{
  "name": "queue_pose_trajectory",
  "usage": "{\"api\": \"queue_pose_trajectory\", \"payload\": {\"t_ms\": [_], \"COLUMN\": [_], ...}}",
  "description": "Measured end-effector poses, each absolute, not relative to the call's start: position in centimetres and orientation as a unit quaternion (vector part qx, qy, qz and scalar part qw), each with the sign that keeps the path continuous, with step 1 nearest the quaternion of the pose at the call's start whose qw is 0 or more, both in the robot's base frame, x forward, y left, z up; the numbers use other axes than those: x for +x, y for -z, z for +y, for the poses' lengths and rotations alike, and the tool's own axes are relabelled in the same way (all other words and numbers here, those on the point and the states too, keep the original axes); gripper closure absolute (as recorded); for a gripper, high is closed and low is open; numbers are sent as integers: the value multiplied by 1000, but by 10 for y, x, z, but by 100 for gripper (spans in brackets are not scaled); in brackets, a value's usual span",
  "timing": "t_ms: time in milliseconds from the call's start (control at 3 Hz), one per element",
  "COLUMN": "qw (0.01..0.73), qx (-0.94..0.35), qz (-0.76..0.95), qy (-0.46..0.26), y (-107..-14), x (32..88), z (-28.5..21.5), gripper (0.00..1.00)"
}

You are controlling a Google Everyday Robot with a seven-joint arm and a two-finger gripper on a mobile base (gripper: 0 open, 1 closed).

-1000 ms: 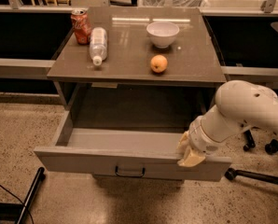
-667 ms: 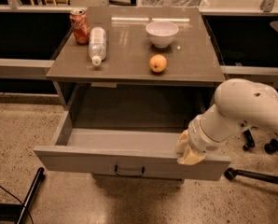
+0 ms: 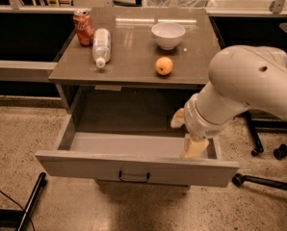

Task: Open top drawer

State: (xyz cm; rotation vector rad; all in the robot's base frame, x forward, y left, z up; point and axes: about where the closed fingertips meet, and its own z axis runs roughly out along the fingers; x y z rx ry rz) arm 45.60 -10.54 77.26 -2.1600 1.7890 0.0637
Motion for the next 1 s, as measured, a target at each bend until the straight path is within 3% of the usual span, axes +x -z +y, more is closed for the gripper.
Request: {"api": "queue_pose_trajectory", "payload": {"t_ms": [333,1000], "qw": [168,180], "qx": [-756,-733], "qz": [632,656], "qy": [-6,2], "y": [-785,-754], "x": [476,540], "z": [-108,-144], "gripper": [31,77]}}
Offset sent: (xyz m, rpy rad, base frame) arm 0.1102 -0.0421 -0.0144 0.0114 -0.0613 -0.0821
